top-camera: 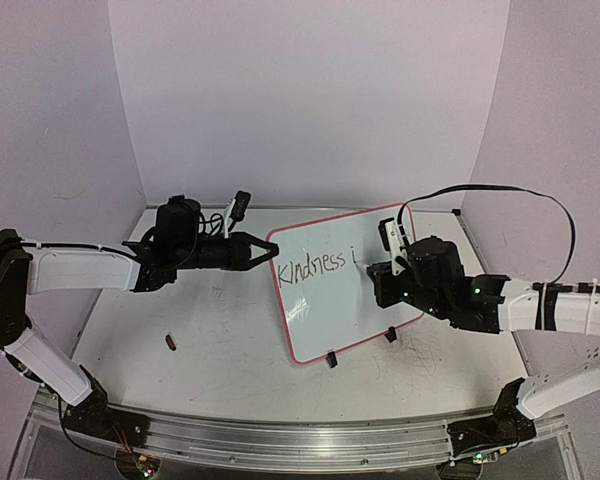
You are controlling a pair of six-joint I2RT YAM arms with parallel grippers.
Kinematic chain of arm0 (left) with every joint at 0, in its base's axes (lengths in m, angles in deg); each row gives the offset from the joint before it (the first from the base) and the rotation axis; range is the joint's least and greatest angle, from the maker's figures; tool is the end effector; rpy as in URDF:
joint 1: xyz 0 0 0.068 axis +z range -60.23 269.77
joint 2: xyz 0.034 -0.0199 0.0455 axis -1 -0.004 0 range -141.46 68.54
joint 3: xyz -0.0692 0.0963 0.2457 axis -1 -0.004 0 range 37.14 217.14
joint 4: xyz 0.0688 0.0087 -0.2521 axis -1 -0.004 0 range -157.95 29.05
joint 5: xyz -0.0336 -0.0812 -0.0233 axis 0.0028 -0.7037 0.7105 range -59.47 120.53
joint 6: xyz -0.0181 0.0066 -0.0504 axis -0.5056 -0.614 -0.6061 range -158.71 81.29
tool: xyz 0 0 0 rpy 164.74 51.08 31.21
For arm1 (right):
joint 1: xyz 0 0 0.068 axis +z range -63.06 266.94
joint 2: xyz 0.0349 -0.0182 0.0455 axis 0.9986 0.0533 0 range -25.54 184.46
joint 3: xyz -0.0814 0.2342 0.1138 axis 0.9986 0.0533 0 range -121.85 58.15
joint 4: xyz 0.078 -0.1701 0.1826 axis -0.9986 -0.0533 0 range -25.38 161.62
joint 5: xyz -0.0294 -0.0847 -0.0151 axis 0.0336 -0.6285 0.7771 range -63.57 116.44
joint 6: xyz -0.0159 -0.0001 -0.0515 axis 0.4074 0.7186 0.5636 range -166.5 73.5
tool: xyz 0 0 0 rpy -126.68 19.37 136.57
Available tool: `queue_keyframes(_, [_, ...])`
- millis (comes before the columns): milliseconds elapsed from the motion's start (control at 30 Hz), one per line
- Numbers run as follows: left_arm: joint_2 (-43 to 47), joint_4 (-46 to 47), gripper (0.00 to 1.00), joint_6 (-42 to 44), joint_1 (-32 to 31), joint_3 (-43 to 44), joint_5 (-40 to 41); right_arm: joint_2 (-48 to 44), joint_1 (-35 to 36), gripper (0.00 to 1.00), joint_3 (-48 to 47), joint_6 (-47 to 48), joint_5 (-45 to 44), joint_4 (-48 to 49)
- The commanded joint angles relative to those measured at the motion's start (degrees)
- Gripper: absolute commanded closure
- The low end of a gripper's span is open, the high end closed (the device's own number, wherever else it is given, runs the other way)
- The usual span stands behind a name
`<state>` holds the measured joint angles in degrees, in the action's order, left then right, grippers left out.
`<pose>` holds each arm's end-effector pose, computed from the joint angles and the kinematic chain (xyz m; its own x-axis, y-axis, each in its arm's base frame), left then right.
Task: Write a sentence on the whiteboard
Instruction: Write on the whiteboard with the whiteboard.
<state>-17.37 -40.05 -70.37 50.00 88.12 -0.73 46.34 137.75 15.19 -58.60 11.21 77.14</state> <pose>0.2478 -0.2303 0.2604 -0.6487 -0.0439 -0.7598 0.6970 0.3665 -0.6163 0.1847 0.2117 0.2555 -0.3702 -0.1340 -0.9192 -0.5297 0.8434 0.0904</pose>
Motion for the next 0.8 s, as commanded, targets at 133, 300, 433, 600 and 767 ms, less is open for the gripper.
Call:
queue_keyframes(133, [0.2,0.0,1.0,-1.2,-0.5,1.5,-0.5,-1.5,0.0,1.0,-1.1,0.2,0.5,-1.6])
queue_keyframes(300, [0.1,0.0,1.0,-1.3,-0.5,1.3,-0.4,-3.4,-0.1,1.0,-2.7,0.9,-0.5,-0.5])
queue_keyframes(433, [0.0,0.1,1.0,-1.3,-0.5,1.7,-0.7,-1.7,-0.7,1.0,-3.8,1.6,-0.6,0.5])
queue_keyframes(600, [0.2,0.0,1.0,-1.3,-0.5,1.4,-0.6,-0.8,-0.8,1.0,-5.1,2.0,-1.7,1.5])
queue_keyframes(767, [0.4,0.0,1.0,-1.3,-0.5,1.2,-0.6,1.1,-1.1,1.0,-6.4,2.6,-1.4,1.6])
